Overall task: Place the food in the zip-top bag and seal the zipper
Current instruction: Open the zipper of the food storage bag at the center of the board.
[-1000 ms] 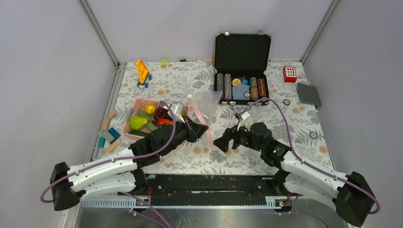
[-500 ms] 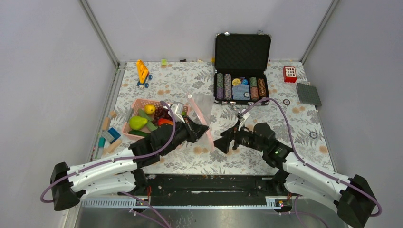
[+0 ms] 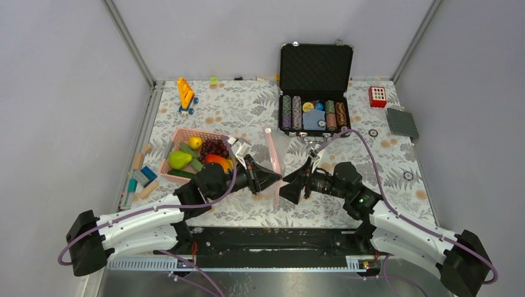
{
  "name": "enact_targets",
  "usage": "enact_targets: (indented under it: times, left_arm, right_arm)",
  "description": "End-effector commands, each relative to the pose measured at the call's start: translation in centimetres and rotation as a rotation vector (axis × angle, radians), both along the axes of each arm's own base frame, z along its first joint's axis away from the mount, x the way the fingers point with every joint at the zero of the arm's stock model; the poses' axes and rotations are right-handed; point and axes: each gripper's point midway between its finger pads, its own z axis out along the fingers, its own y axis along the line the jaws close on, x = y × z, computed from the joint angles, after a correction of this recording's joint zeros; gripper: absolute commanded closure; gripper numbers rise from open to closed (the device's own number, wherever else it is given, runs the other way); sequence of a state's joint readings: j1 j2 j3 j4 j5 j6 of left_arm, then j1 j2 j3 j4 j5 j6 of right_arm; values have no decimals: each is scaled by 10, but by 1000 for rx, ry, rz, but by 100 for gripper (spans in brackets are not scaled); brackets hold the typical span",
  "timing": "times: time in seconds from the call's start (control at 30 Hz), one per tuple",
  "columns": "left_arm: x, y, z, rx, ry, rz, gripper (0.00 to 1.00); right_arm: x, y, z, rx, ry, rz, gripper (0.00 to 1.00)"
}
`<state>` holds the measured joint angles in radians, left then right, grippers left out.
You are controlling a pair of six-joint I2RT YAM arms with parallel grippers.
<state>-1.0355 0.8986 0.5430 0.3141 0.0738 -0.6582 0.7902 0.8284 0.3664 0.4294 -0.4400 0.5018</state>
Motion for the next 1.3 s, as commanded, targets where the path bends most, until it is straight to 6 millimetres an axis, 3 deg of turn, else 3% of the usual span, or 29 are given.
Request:
enact_targets:
  times: [0.0,0.17,0.4,0.8,1.1,1.27]
  left_arm:
    - [-19,-10,21,-95,-116,-182,100]
    - [-5,-12,14,-95,-57,-175,100]
    - [-1,-13,13,-113,-48,-170,100]
    - [12,-11,6,-95,-14,-102,100]
    - [8,-11,10,-112,-22,-122,100]
    - [11,-10,6,-96,-15,-100,100]
  right_arm:
    - [-1,-9,4,-4,-18,-41,13]
    - [1,-32,-15,-78,3,-143,12]
    - [4,-57,-30,-136,-5,-248,12]
    - [-23,-34,4,-7,-89,-28,11]
    - [-13,-32,-11,-63,-49,-63,15]
    - [-21,-32,-1,-31,-56,-34,15]
